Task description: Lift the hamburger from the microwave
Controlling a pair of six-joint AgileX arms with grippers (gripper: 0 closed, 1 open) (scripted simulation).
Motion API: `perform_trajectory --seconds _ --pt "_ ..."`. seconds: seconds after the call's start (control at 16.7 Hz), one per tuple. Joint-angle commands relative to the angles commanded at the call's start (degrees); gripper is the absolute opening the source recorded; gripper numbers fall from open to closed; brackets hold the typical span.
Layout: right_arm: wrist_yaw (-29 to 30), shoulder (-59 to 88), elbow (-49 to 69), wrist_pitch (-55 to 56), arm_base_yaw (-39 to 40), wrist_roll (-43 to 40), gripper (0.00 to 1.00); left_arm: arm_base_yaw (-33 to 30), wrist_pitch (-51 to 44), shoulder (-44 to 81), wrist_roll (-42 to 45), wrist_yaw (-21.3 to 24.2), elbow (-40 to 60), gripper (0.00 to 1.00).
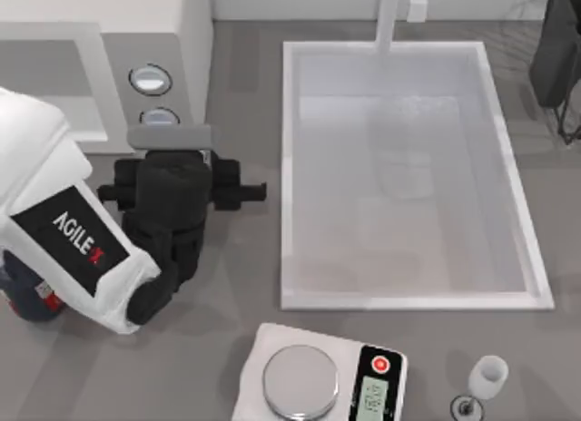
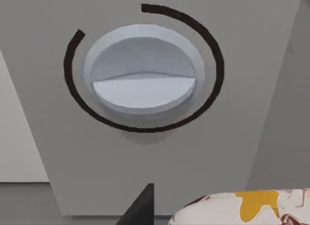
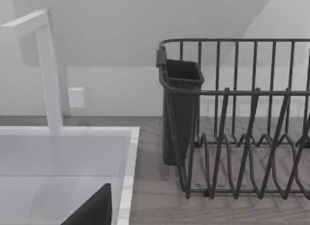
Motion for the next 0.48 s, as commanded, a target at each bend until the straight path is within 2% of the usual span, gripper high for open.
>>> perform_trajectory --seconds 0.18,0.48 --pt "0.0 0.0 0.0 0.0 0.0 0.0 1.0 0.0 0.0 0.0 0.0 0.0 0.0 0.0" --pt "0.0 0.0 0.0 0.0 0.0 0.0 1.0 0.0 0.0 0.0 0.0 0.0 0.0 0.38"
